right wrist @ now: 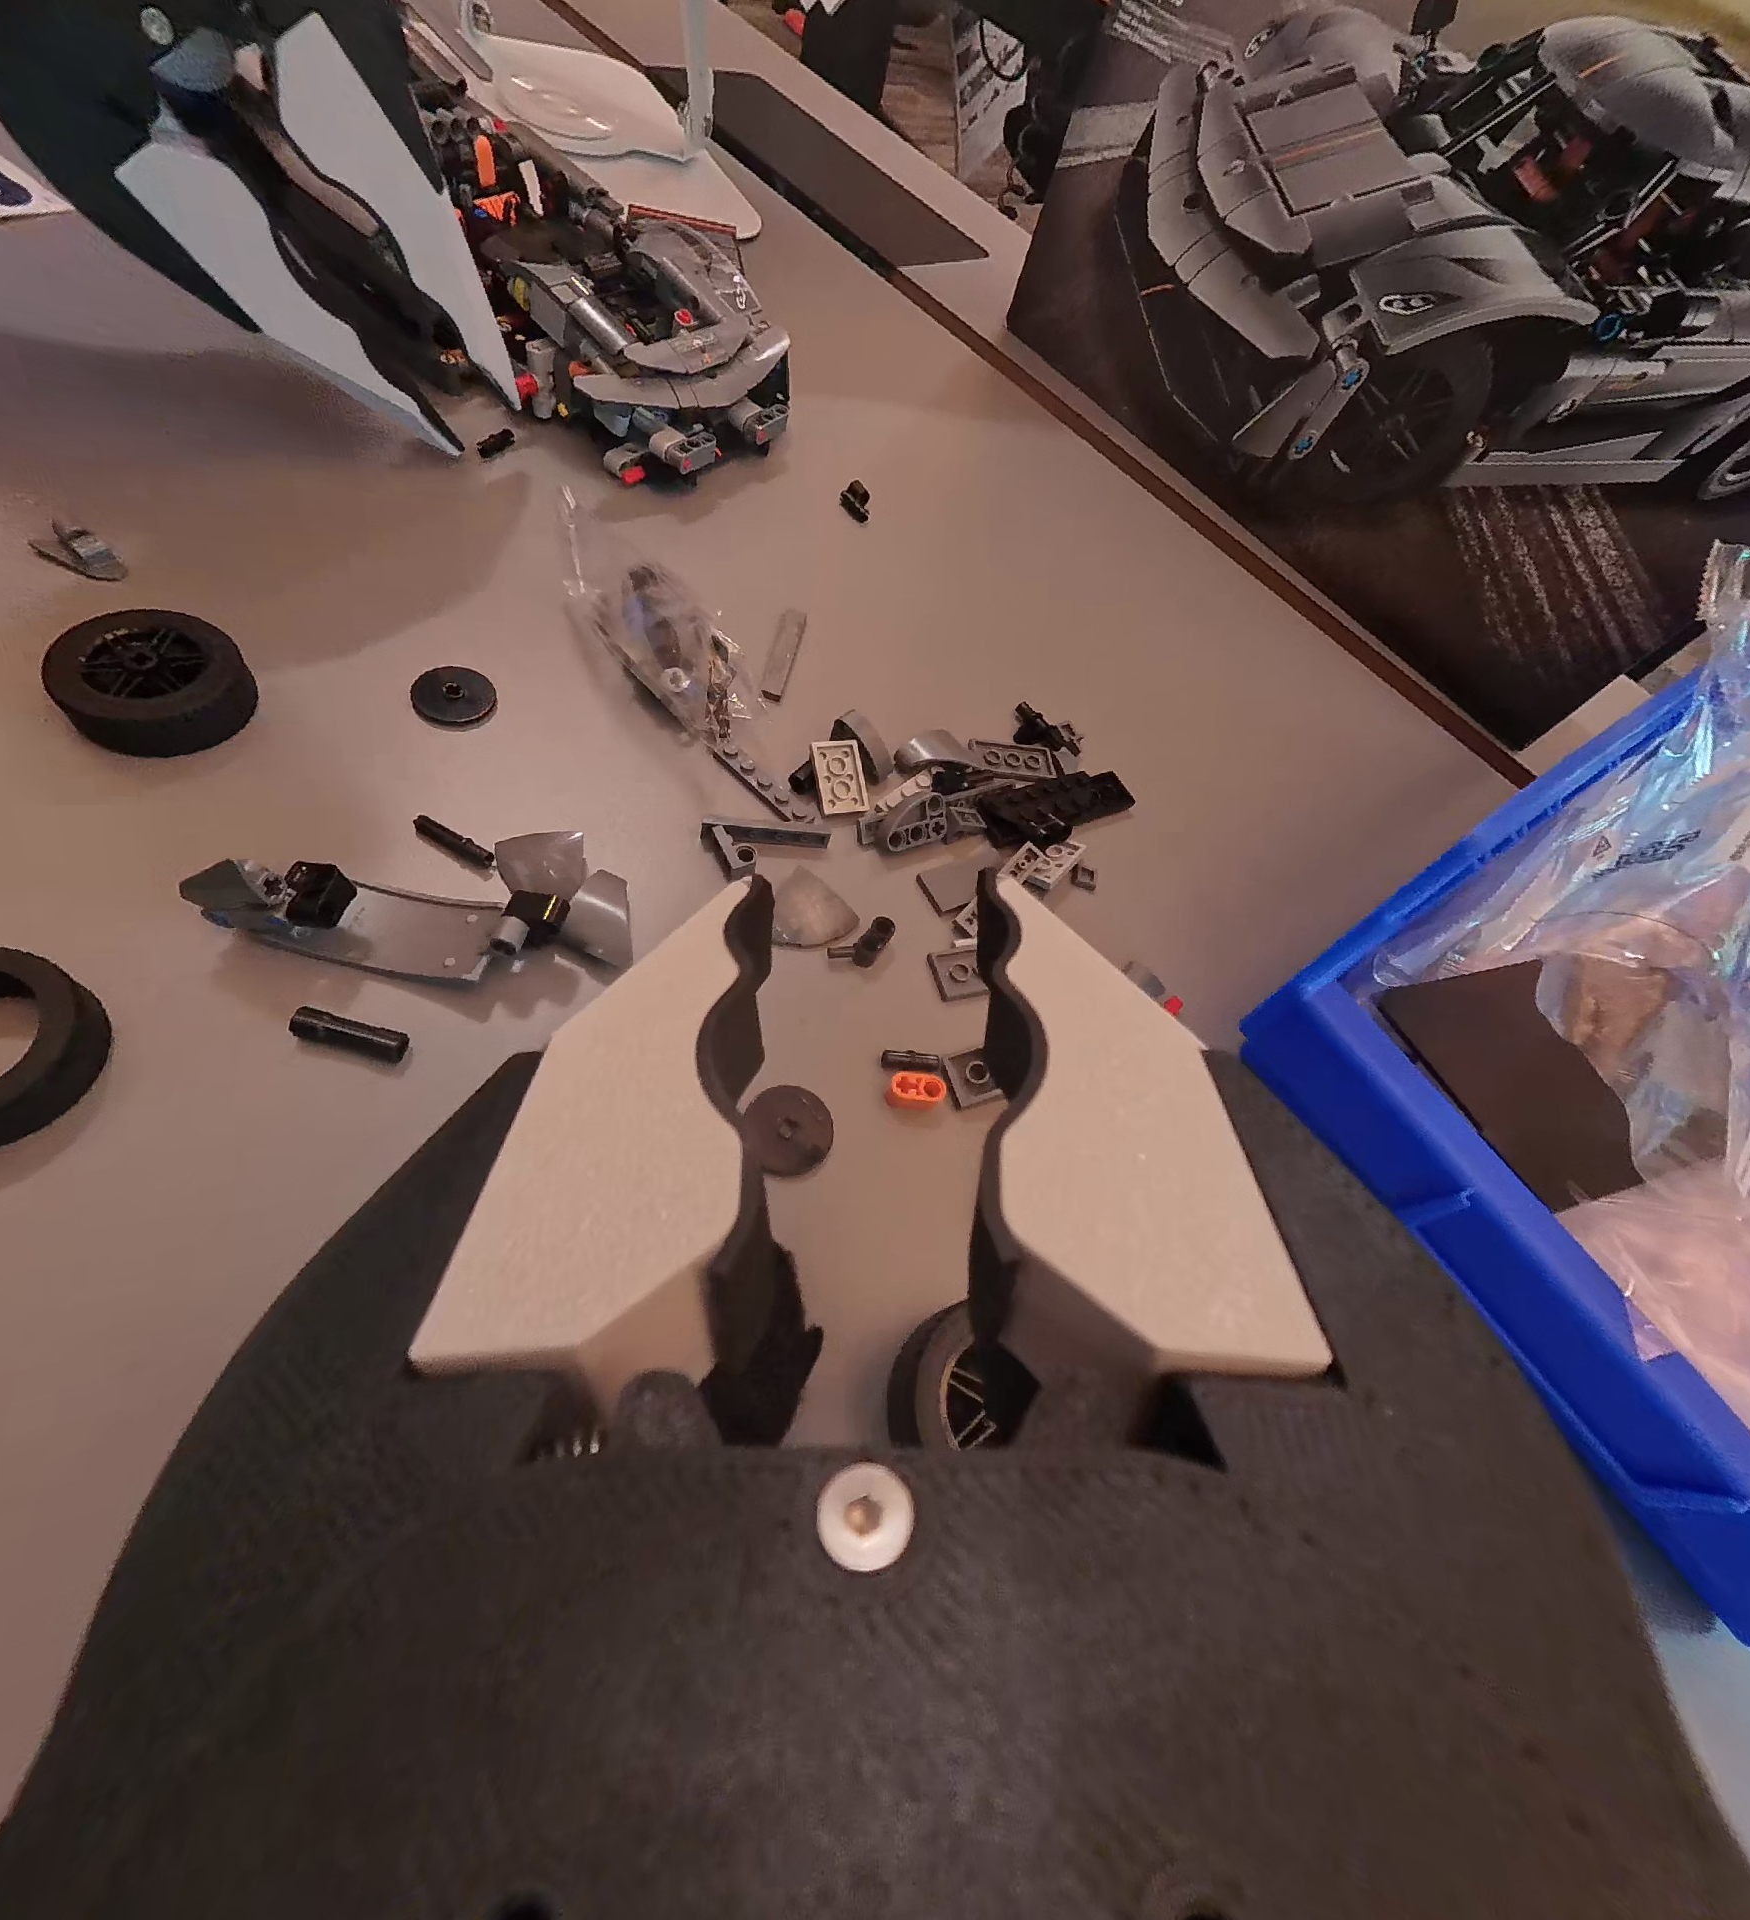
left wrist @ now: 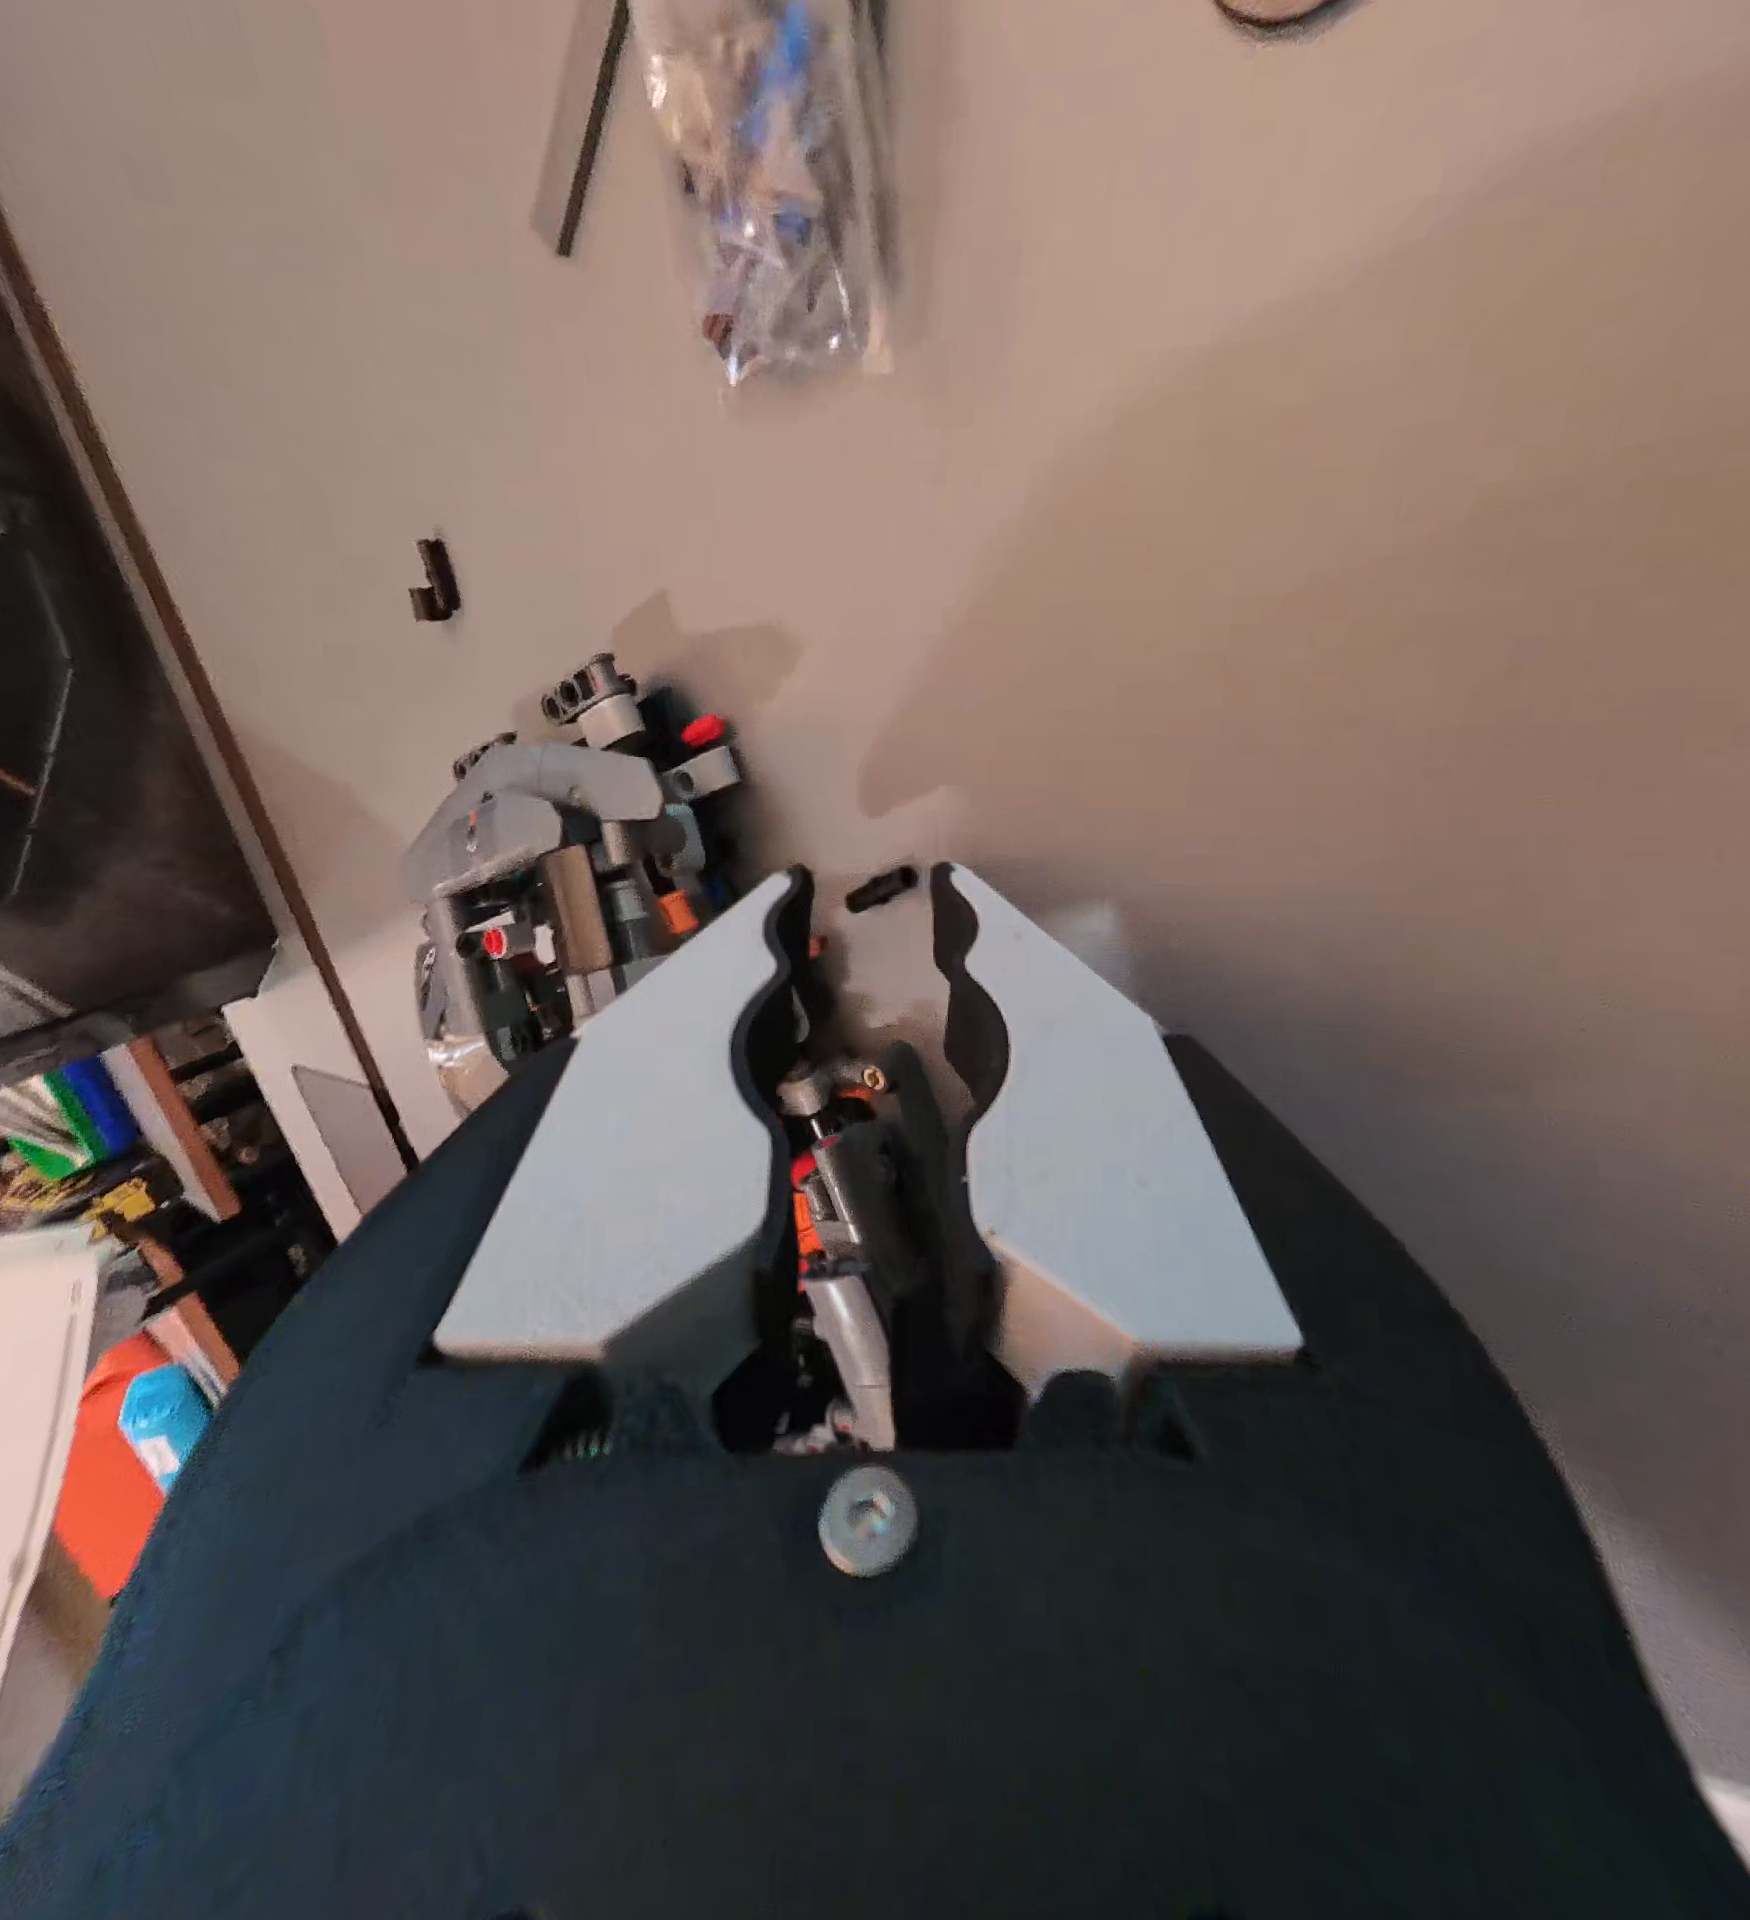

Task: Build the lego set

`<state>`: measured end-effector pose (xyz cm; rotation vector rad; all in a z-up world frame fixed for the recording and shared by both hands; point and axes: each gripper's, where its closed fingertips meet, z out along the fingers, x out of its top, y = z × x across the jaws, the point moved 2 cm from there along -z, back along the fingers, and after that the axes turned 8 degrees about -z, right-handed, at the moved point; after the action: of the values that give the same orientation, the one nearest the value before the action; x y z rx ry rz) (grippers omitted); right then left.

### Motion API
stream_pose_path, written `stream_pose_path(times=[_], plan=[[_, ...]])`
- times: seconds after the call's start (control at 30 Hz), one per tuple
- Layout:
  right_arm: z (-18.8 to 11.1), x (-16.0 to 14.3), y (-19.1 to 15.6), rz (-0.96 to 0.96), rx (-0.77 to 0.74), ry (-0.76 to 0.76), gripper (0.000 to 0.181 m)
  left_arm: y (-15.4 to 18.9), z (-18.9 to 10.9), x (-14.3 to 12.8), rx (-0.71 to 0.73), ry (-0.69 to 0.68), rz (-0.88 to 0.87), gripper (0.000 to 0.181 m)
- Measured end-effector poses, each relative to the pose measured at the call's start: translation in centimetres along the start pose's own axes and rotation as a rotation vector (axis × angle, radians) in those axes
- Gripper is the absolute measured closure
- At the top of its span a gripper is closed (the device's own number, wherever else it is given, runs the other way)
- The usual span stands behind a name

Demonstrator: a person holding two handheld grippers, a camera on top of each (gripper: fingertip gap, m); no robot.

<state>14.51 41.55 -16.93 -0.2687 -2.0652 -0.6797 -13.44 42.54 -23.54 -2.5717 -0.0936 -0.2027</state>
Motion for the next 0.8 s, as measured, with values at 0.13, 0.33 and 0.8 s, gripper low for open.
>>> stream_pose_path(times=[0.13, 0.33, 0.8], plan=[[0.1, 0.0, -0.2, -0.009, 0.009, -0.006, 0.143, -0.3, 0.4, -0.4, -0.060, -0.040, 0.035, 0.161], [0.0, 0.0, -0.1, -0.006, 0.007, -0.001, 0.143, -0.5, 1.0, -0.6, -0.129, -0.061, 0.059, 0.168], [0.0, -0.1, -0.1, -0.005, 0.005, -0.004, 0.143, 1.0, 0.3, 1.8, -0.173, -0.015, 0.029, 0.178]])
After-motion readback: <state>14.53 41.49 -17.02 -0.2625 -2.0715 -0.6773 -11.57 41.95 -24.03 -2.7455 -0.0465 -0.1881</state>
